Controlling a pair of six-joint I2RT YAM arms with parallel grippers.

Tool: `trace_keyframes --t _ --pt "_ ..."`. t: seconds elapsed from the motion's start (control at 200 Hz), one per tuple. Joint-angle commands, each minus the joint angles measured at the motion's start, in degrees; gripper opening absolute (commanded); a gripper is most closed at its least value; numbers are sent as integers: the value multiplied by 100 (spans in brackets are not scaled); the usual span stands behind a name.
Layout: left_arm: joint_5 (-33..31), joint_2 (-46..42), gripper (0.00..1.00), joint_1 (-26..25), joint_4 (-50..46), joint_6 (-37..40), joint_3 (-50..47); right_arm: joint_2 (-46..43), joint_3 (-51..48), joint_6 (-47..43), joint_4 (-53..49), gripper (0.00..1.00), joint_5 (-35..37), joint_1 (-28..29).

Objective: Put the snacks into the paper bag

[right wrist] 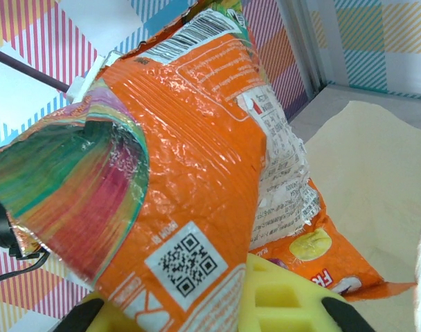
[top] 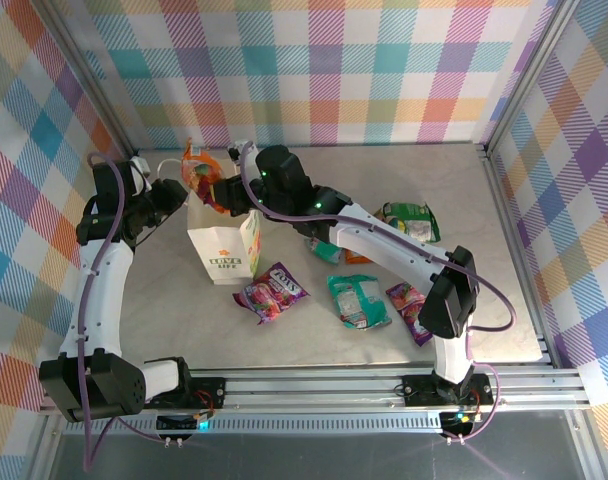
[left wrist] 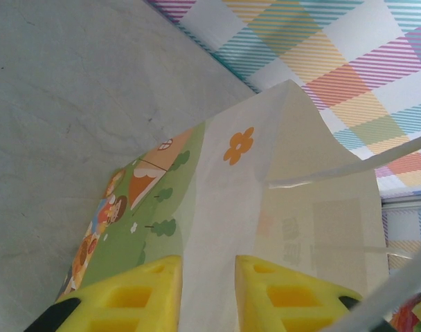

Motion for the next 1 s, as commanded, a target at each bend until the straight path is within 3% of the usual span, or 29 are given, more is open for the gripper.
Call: trace_keyframes --t 0.0,0.425,0.995 --pt "53 -62 26 106 177 83 -82 -364 113 200 268 13 -82 -18" --pt "114 -111 26 150 187 54 -126 -805 -278 895 431 14 -604 -9" --pt "143 -98 26 198 169 34 -91 -174 -14 1647 473 16 -1234 -16"
